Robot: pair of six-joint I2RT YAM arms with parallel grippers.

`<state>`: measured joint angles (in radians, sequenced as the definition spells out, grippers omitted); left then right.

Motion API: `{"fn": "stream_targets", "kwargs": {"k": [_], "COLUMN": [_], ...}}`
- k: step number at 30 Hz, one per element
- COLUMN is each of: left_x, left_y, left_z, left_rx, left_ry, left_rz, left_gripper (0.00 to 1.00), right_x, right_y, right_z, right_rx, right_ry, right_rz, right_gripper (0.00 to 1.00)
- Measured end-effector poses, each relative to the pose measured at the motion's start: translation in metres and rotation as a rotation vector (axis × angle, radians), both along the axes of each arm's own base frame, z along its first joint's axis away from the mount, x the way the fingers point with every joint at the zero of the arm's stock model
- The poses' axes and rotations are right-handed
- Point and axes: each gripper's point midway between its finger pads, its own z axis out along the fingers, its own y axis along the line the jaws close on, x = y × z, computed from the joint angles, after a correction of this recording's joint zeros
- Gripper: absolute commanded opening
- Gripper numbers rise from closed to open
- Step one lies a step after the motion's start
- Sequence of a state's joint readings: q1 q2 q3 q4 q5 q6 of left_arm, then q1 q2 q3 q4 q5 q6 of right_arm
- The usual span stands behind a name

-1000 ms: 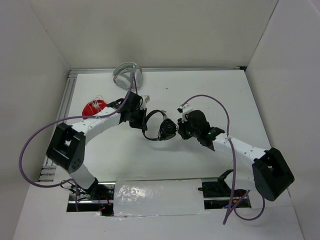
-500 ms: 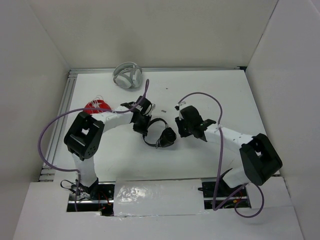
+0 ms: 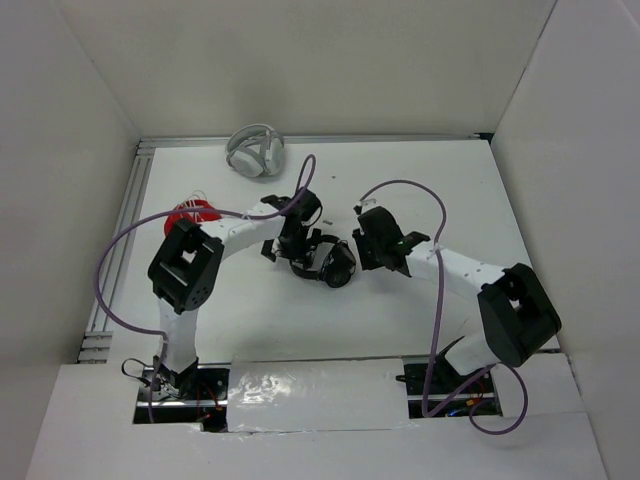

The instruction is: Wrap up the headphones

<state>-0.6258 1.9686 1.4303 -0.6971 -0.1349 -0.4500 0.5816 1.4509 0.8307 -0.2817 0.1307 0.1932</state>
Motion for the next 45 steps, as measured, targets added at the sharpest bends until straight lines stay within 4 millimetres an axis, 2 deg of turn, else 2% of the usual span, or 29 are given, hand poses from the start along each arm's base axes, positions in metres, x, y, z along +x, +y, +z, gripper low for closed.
{"fn": "stream_targets", "kwargs": {"k": [6,9,11,16,19,20,21,22,25,28,31,34,36,38,40,45], "left_x": [-0.002,-0.002,0.0,0.011,0.023,0.026,0.029,0.03,0.029,0.009,-0.036,-0.087,-0.109,-0.121,-0.123,-0.123], "left_y": [0.004,0.006,0.007,0.004,-0.004,-0.007,-0.009,-0.01,-0.01,0.0,0.023,0.051,0.064,0.072,0.075,0.079], "left_z": [0.007,0.012,0.019,0.051,0.083,0.093,0.106,0.118,0.15,0.176,0.192,0.196,0.194,0.196,0.196,0.175], "left_rx": [0.046,0.055,0.06,0.037,-0.019,-0.039,-0.061,-0.083,-0.147,-0.234,-0.359,-0.488,-0.542,-0.584,-0.588,-0.526], "left_ry": [0.005,0.002,-0.008,-0.065,-0.137,-0.16,-0.187,-0.212,-0.276,-0.334,-0.39,-0.435,-0.453,-0.464,-0.453,-0.372], "left_rz": [0.049,0.063,0.083,0.117,0.122,0.123,0.124,0.126,0.147,0.174,0.207,0.249,0.271,0.308,0.344,0.45], "left_gripper": [0.99,0.99,0.99,0.99,0.99,0.99,0.99,0.99,0.99,0.99,0.99,0.99,0.99,0.99,0.99,0.99], "right_x": [0.007,0.012,0.014,0.016,0.013,0.011,0.011,0.009,0.004,-0.005,-0.019,-0.037,-0.048,-0.053,-0.058,-0.069], "right_y": [-0.013,-0.02,-0.025,-0.035,-0.039,-0.039,-0.04,-0.041,-0.048,-0.058,-0.071,-0.088,-0.097,-0.103,-0.107,-0.117], "right_z": [0.014,0.03,0.047,0.089,0.112,0.118,0.124,0.129,0.139,0.139,0.128,0.111,0.109,0.116,0.126,0.142], "right_rx": [-0.029,-0.025,-0.008,0.084,0.153,0.177,0.203,0.221,0.27,0.322,0.37,0.396,0.417,0.455,0.505,0.592], "right_ry": [-0.014,-0.048,-0.084,-0.176,-0.221,-0.234,-0.245,-0.256,-0.288,-0.306,-0.31,-0.293,-0.287,-0.304,-0.329,-0.391], "right_rz": [-0.124,-0.192,-0.238,-0.336,-0.373,-0.384,-0.398,-0.409,-0.465,-0.537,-0.613,-0.704,-0.762,-0.797,-0.818,-0.836], "right_gripper": [0.31,0.31,0.35,0.56,0.61,0.81,0.87,0.97,1.0,1.0,1.0,1.0,1.0,1.0,1.0,1.0]}}
